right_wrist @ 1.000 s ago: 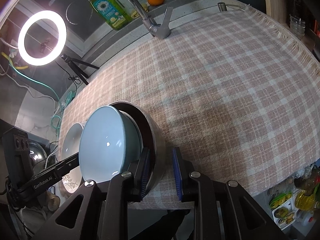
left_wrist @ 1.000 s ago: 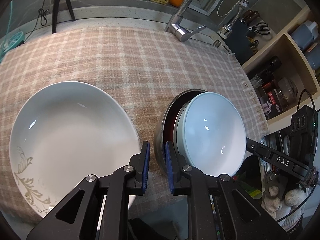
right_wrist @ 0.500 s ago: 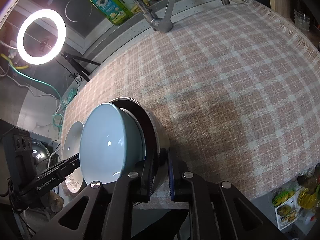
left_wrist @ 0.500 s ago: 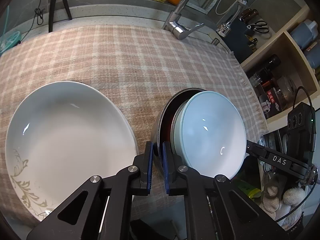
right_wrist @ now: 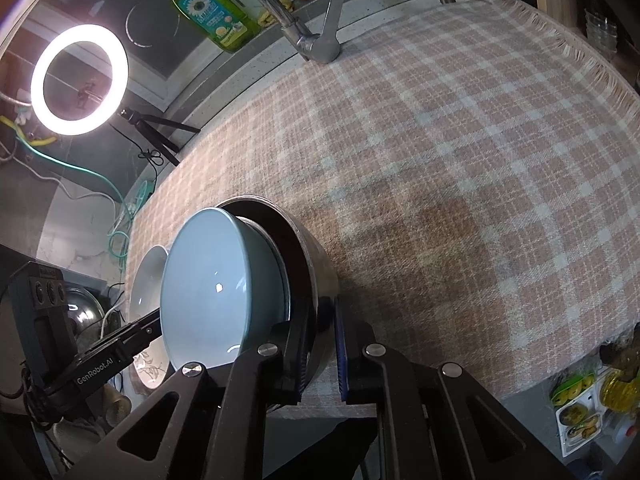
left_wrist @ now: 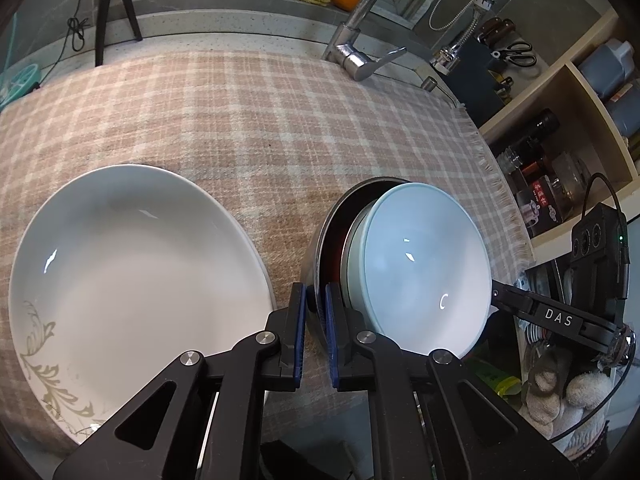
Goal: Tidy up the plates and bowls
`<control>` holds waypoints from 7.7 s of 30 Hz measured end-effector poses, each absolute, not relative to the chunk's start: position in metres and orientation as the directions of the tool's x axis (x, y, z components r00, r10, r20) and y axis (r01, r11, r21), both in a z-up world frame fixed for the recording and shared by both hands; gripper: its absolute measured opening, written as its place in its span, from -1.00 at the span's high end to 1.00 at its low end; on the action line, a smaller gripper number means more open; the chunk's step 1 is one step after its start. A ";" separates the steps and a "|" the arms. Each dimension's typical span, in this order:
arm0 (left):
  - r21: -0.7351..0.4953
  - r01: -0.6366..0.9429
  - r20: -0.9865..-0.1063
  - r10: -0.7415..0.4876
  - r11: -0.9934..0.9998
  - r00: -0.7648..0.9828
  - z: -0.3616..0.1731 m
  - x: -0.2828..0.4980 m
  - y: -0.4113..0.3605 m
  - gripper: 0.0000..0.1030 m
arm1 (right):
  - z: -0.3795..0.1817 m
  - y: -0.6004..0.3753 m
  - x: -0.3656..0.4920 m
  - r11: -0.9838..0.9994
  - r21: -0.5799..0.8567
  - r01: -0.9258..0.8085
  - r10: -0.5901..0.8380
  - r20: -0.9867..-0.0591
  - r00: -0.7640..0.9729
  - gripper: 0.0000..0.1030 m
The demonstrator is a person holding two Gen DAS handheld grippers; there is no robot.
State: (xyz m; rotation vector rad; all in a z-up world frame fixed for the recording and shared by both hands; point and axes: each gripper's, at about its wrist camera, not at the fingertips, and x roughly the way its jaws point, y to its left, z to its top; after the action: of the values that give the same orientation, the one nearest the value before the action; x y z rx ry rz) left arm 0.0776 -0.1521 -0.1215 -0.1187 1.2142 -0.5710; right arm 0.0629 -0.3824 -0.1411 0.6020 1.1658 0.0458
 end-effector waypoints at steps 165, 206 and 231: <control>-0.264 0.060 -0.802 -0.253 0.963 0.541 -0.060 0.035 0.026 0.78 | -0.064 -0.229 0.079 0.921 0.372 -0.118 0.384 -0.810 0.444 0.32; -0.178 0.125 -0.758 -0.217 0.976 0.615 -0.025 -0.039 -0.004 -0.31 | -0.013 -0.228 -0.013 0.967 0.204 -0.155 0.255 -0.712 0.654 -0.54; -0.137 0.127 -0.762 -0.186 0.983 0.621 -0.022 -0.041 -0.015 -0.31 | -0.014 -0.235 -0.016 0.969 0.199 -0.147 0.246 -0.712 0.658 -0.54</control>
State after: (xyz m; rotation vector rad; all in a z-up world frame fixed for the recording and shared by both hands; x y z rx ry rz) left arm -0.0406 -0.0151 -0.0221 -0.0718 0.8835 -0.1797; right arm -0.0163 -0.2352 -0.0143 0.1273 0.8240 0.2234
